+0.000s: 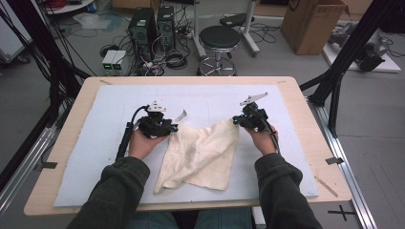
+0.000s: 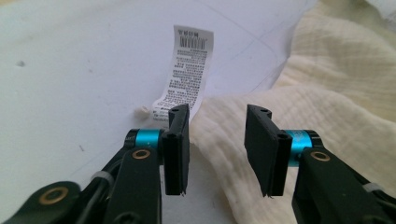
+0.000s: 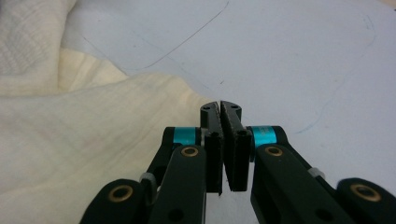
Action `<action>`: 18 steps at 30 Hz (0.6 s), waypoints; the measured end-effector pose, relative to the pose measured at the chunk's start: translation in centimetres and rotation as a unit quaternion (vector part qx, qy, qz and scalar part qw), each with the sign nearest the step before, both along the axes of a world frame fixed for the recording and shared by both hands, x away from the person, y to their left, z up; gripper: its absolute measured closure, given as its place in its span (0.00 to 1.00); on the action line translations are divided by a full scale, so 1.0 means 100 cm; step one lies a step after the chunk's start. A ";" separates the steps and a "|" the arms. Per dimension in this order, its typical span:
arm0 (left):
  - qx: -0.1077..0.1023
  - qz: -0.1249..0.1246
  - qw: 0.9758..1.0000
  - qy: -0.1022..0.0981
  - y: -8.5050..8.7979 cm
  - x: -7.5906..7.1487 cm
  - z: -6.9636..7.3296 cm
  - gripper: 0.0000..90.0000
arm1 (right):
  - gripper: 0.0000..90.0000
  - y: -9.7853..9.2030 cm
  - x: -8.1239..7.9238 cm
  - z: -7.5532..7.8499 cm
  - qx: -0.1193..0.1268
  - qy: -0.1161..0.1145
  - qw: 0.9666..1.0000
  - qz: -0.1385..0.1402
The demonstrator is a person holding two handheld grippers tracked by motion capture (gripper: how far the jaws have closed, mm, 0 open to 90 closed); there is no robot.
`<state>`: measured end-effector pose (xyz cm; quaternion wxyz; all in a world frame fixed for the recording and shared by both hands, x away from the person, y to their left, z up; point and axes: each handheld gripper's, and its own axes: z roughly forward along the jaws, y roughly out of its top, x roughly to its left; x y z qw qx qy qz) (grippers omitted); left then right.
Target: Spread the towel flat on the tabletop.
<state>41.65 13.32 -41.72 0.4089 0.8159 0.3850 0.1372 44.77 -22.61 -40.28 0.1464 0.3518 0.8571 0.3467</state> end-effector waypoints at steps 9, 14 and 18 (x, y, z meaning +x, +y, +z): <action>0.053 -0.021 0.998 0.020 -0.010 0.004 -0.018 0.91 | 0.98 0.003 0.002 -0.003 -0.002 0.002 1.000 0.009; 0.070 -0.024 0.997 0.011 -0.014 0.000 -0.016 0.98 | 0.98 0.003 0.002 -0.002 0.000 -0.001 1.000 0.007; 0.072 -0.023 0.997 0.009 -0.009 -0.004 -0.009 0.98 | 0.98 0.003 0.000 0.000 0.005 -0.005 1.000 0.005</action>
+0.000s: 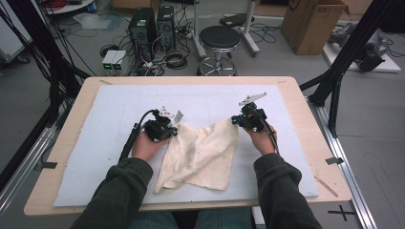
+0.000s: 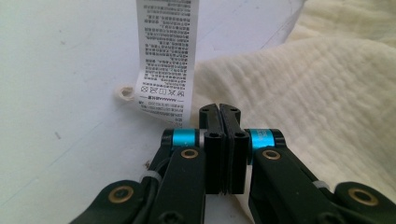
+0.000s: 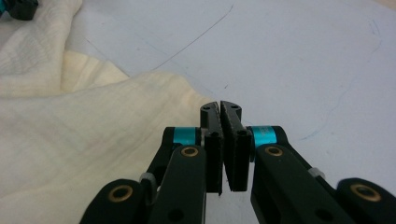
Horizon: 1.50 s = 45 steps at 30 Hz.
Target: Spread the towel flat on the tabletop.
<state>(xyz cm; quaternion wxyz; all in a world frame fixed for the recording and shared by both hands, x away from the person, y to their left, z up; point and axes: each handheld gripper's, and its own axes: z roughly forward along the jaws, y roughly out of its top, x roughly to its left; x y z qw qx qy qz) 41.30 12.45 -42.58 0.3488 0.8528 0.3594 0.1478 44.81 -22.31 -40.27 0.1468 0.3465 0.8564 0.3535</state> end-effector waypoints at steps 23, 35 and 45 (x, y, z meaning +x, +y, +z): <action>0.009 -0.050 0.998 0.042 0.033 -0.045 0.013 0.85 | 0.90 0.011 -0.002 -0.011 -0.028 0.059 0.998 0.025; -0.017 0.024 1.000 0.009 0.033 -0.023 0.013 0.71 | 0.71 0.001 -0.001 -0.005 0.019 0.043 0.999 0.015; 0.025 0.036 0.999 0.013 0.028 -0.017 -0.002 0.69 | 0.78 0.024 0.004 -0.026 -0.037 0.052 0.998 0.027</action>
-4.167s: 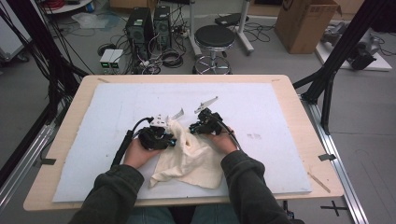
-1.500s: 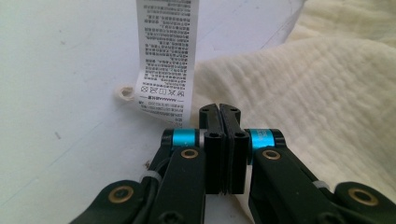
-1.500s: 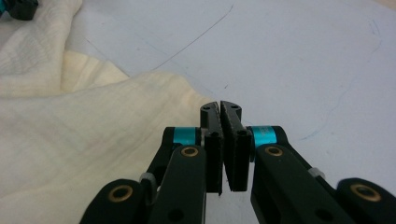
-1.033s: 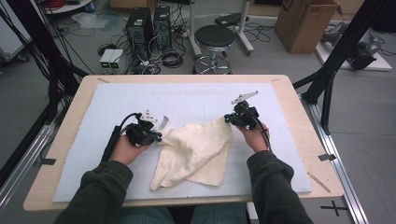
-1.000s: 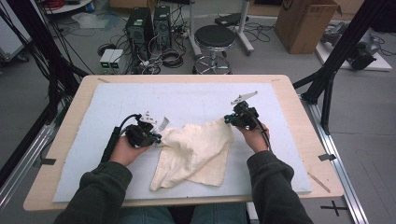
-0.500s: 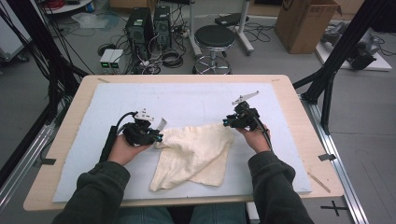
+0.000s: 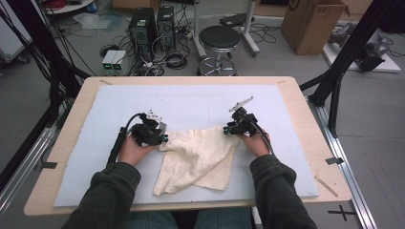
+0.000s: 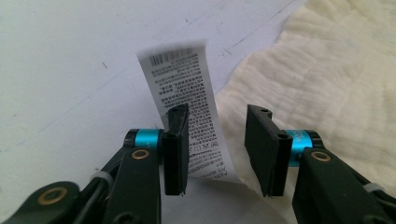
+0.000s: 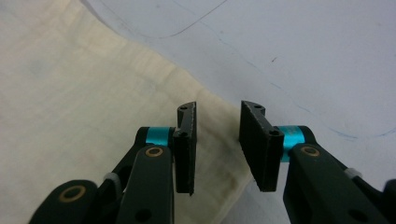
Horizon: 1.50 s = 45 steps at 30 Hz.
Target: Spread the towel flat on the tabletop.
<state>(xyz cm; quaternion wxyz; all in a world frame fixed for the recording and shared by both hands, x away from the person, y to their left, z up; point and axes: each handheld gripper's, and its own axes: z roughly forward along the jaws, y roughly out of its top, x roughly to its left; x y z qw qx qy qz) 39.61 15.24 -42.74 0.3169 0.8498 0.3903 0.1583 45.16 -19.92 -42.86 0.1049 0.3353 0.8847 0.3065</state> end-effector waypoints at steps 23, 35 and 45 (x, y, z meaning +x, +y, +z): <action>-0.013 -0.012 0.998 -0.058 0.004 -0.014 0.016 0.99 | 0.98 -0.004 -0.014 0.024 0.049 -0.028 0.998 0.030; -0.045 0.006 0.994 -0.098 0.032 -0.021 0.043 0.99 | 0.98 -0.003 -0.033 0.048 0.076 -0.065 0.993 0.057; -0.061 0.095 0.988 -0.110 0.043 0.053 0.045 0.76 | 0.68 0.010 0.048 0.067 0.071 -0.094 0.992 -0.053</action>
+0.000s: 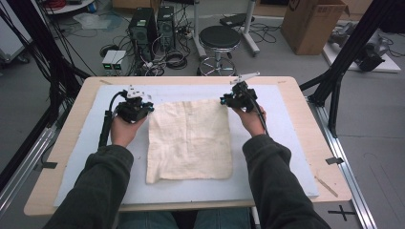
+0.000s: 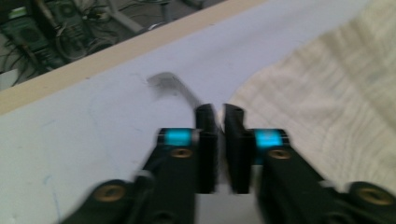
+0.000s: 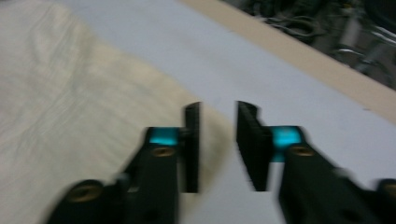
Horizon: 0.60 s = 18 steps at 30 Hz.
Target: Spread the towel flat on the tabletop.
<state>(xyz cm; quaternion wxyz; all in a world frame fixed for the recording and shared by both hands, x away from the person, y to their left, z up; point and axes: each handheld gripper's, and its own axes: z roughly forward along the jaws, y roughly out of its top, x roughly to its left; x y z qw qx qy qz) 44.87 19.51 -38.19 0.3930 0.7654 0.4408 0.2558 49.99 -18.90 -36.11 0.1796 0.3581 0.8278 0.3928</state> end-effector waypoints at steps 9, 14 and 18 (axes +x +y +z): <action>-0.007 -0.046 0.999 0.021 0.007 -0.020 -0.007 0.70 | 0.64 -0.018 -0.016 -0.012 0.026 0.024 0.999 0.018; -0.002 -0.074 0.997 0.016 0.005 -0.047 -0.010 0.68 | 0.60 -0.026 -0.050 -0.014 0.035 0.022 0.998 0.052; -0.007 -0.093 0.996 0.011 0.004 -0.072 -0.016 0.68 | 0.57 -0.030 -0.075 -0.018 0.044 0.015 0.996 0.082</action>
